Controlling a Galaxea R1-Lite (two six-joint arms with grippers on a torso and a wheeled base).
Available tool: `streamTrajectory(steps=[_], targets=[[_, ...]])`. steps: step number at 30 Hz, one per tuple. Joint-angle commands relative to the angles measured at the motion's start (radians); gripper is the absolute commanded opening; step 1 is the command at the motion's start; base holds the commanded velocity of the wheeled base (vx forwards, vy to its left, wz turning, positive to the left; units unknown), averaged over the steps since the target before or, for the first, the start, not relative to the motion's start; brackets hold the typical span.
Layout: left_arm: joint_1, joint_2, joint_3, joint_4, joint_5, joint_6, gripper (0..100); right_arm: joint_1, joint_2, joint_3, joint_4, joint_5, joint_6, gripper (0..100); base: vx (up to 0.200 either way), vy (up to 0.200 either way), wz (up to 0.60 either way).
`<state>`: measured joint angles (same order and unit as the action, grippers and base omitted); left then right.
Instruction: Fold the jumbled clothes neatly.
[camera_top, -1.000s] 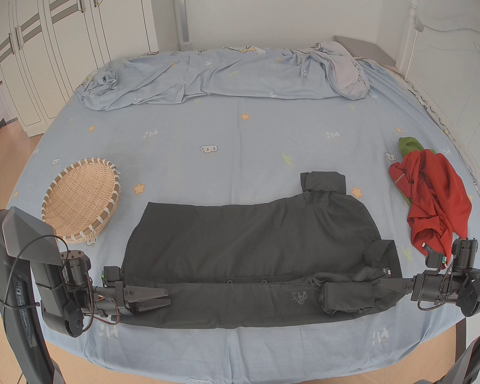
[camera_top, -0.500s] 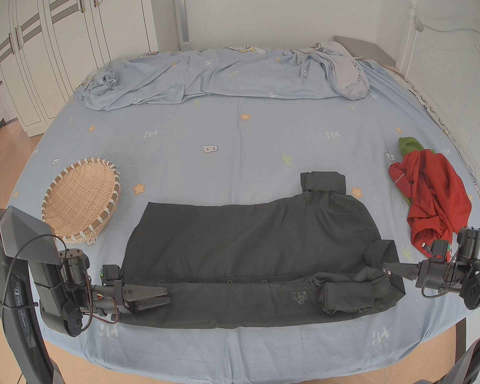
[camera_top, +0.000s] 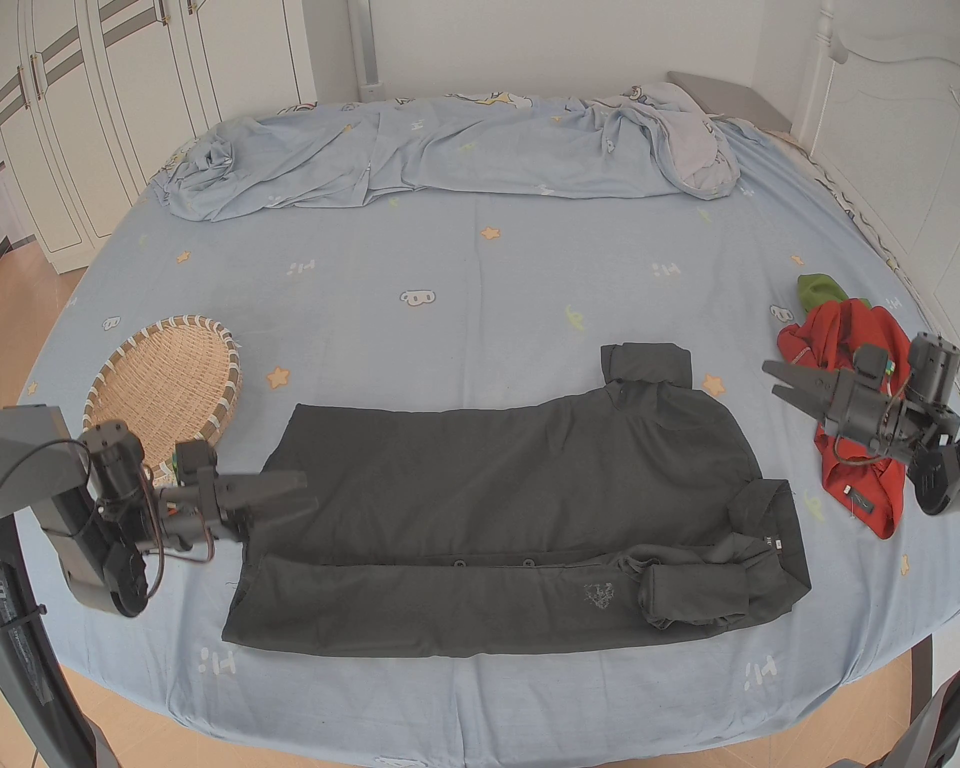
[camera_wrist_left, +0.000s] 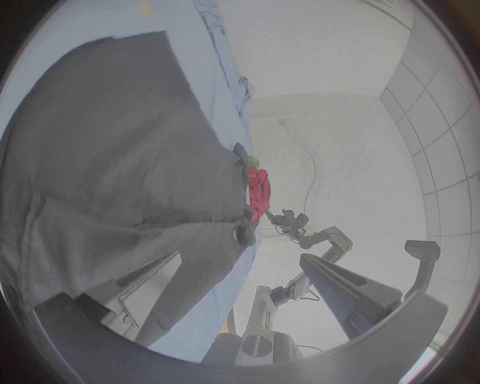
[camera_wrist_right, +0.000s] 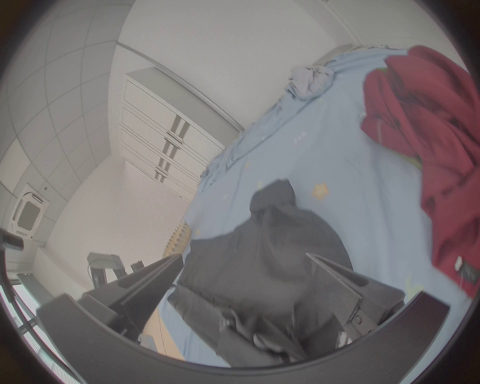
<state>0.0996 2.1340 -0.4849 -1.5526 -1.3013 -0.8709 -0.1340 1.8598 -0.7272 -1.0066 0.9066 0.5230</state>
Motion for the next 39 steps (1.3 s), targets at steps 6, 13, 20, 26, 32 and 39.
streamTrajectory(steps=[6, 13, 20, 26, 32, 39], targets=[[-0.001, 0.064, -0.495, -0.018, 0.132, -0.278, 100, 0.071, 0.211, -0.514, 0.332, -0.002, 0.129, 100, 0.0, 0.0, 0.0], [-0.018, 0.089, -0.613, -0.018, 0.235, -0.37, 100, 0.105, 0.193, -0.748, 0.743, -0.032, 0.212, 100, 0.0, 0.0, 0.0], [-0.041, 0.089, -0.569, -0.018, 0.244, -0.39, 100, 0.109, 0.245, -0.836, 0.901, -0.11, 0.088, 100, 0.0, 0.0, 0.0], [-0.032, 0.115, -0.555, -0.018, 0.246, -0.382, 100, 0.111, 0.306, -0.84, 0.885, -0.175, -0.023, 100, 0.0, 0.0, 0.0], [-0.032, 0.079, -0.54, 0.063, 0.235, -0.416, 100, 0.114, 0.3, -0.842, 0.885, -0.17, -0.015, 100, 0.0, 0.0, 0.0], [-0.124, -0.092, -0.403, 0.069, 0.226, -0.462, 100, 0.114, 0.271, -0.836, 0.885, -0.163, 0.008, 100, 0.0, 0.0, 0.0]])
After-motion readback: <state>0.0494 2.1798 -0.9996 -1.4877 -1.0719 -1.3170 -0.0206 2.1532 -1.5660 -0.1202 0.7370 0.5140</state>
